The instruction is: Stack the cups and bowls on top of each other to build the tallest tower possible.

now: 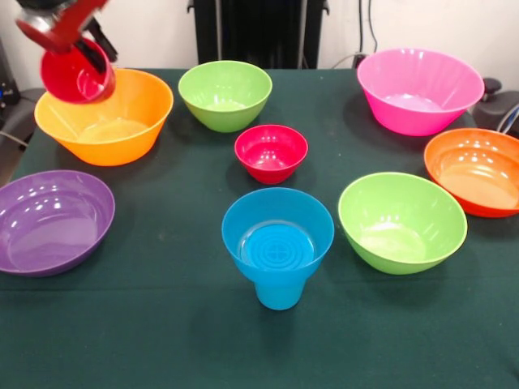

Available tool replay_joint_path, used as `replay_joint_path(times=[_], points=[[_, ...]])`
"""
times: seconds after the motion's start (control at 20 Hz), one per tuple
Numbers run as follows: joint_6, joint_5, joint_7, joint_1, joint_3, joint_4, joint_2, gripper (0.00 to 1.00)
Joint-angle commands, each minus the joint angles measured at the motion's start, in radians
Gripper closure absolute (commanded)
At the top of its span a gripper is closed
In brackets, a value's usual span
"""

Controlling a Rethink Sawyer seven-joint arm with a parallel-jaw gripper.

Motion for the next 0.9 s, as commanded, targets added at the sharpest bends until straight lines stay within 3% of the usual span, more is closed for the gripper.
replay_joint_path(times=[0.05,0.4,0.9], points=[[-0.162,0.096,-0.003,-0.023,0.072,0.124,-0.057,1.0],[-0.336,0.194,0.057,-0.081,0.126,0.226,-0.115,1.0],[-0.571,0.251,0.145,-0.048,0.159,0.302,-0.233,1.0]])
